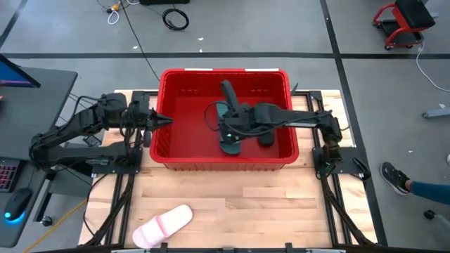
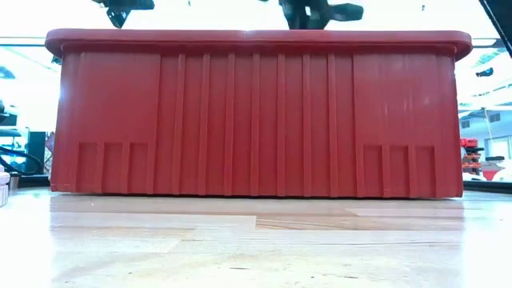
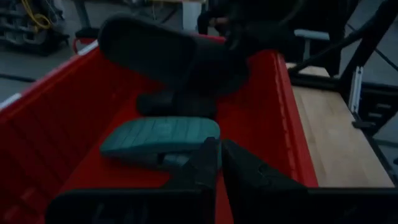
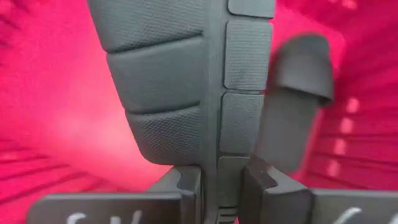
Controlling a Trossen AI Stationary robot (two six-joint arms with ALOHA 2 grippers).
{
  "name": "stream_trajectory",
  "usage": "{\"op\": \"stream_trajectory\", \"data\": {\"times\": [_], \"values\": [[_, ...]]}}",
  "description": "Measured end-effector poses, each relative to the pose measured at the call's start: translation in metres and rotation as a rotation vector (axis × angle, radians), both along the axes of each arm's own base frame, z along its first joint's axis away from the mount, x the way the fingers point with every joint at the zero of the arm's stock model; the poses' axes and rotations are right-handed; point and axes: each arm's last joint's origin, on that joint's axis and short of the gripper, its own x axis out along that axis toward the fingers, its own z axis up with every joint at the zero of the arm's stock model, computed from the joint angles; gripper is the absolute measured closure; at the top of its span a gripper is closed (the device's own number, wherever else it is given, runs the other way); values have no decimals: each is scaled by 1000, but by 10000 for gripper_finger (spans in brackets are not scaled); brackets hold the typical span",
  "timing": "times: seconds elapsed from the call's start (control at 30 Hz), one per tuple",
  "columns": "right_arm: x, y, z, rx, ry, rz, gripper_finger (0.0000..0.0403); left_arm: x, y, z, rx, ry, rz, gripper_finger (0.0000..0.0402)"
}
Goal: Pick and place slides into bin
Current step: Put the black slide into the red bin
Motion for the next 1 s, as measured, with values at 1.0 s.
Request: {"op": "stream_trajectory", "data": {"times": [1.0], "values": [[-101, -53, -101, 210, 449, -262, 343, 0, 0, 0, -3, 0, 0, 387]]}}
